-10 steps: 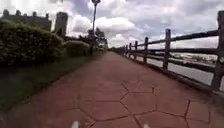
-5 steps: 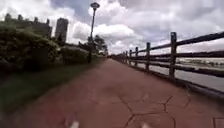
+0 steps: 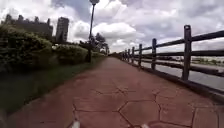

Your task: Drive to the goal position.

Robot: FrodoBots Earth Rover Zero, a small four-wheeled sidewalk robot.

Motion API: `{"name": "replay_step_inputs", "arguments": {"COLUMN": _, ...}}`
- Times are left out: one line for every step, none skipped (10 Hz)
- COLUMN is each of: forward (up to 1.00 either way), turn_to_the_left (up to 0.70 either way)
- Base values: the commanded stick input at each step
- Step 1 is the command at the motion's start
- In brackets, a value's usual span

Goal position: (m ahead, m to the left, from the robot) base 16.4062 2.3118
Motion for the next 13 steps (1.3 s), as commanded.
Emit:
{"name": "replay_step_inputs", "arguments": {"forward": 1.0, "turn_to_the_left": 0.0}}
{"name": "replay_step_inputs", "arguments": {"forward": 1.0, "turn_to_the_left": 0.0}}
{"name": "replay_step_inputs", "arguments": {"forward": 1.0, "turn_to_the_left": 0.0}}
{"name": "replay_step_inputs", "arguments": {"forward": 1.0, "turn_to_the_left": 0.0}}
{"name": "replay_step_inputs", "arguments": {"forward": 1.0, "turn_to_the_left": 0.0}}
{"name": "replay_step_inputs", "arguments": {"forward": 1.0, "turn_to_the_left": 0.0}}
{"name": "replay_step_inputs", "arguments": {"forward": 1.0, "turn_to_the_left": 0.0}}
{"name": "replay_step_inputs", "arguments": {"forward": 1.0, "turn_to_the_left": -0.27}}
{"name": "replay_step_inputs", "arguments": {"forward": 1.0, "turn_to_the_left": -0.24}}
{"name": "replay_step_inputs", "arguments": {"forward": 1.0, "turn_to_the_left": -0.1}}
{"name": "replay_step_inputs", "arguments": {"forward": 1.0, "turn_to_the_left": 0.0}}
{"name": "replay_step_inputs", "arguments": {"forward": 1.0, "turn_to_the_left": 0.0}}
{"name": "replay_step_inputs", "arguments": {"forward": 1.0, "turn_to_the_left": 0.0}}
